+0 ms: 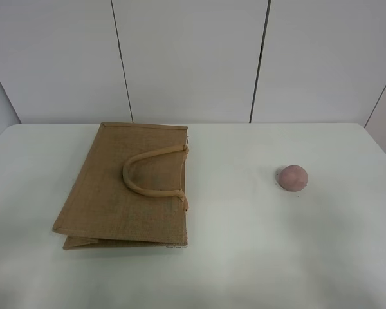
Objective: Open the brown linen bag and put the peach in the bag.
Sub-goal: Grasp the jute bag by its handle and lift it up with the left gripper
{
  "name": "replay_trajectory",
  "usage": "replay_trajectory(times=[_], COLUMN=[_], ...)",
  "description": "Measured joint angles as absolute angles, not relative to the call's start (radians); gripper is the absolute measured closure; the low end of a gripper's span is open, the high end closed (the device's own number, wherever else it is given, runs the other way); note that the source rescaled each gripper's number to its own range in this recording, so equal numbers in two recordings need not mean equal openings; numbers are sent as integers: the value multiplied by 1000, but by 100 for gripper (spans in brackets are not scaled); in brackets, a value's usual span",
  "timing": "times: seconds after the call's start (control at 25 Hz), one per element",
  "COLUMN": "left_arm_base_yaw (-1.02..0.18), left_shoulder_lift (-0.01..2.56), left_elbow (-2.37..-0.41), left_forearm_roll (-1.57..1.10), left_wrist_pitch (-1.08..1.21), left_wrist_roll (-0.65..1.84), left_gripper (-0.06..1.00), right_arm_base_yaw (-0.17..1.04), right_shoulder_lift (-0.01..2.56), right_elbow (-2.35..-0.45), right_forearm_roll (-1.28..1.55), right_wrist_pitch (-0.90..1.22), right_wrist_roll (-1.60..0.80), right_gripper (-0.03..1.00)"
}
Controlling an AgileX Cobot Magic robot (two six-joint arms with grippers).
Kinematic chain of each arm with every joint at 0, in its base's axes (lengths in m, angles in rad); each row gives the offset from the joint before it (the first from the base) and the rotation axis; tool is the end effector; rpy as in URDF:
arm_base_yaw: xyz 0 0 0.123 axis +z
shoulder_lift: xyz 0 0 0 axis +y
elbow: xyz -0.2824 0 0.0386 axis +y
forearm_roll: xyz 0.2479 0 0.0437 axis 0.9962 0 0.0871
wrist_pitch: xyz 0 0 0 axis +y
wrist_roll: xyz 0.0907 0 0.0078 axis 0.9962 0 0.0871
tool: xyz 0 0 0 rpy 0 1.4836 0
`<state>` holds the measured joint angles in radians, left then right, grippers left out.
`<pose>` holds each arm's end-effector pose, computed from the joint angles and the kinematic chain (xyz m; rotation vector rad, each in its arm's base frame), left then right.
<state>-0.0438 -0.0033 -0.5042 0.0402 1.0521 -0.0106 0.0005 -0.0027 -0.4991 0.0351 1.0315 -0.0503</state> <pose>-0.0054 0.0034 0.2791 0.0318 2.0273 0.0136 -0.0040 0.0027 0.2793 -0.0522 2.0122 0.0101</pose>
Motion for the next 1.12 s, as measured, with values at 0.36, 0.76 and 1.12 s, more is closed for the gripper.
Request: replay_trajectory(times=[0.36, 0.76, 1.12], left_arm_base_yaw=[-44, -44, -44], left_shoulder_lift=[-3, 500, 1280], left_elbow=[-504, -732, -1084], left_forearm_roll=[40, 40, 40], left_wrist_pitch=[1052, 1050, 949], left_wrist_roll=[-11, -11, -11], left_gripper=[-6, -6, -6], right_arm_base_yaw=[1, 1, 1], right_shoulder_lift=[-3, -3, -3], right_elbow=[-499, -499, -499], right_forearm_roll=[35, 35, 35], right_wrist_pitch=[1031, 1031, 1031], right_wrist_roll=[-50, -50, -50], right_gripper=[-3, -3, -3])
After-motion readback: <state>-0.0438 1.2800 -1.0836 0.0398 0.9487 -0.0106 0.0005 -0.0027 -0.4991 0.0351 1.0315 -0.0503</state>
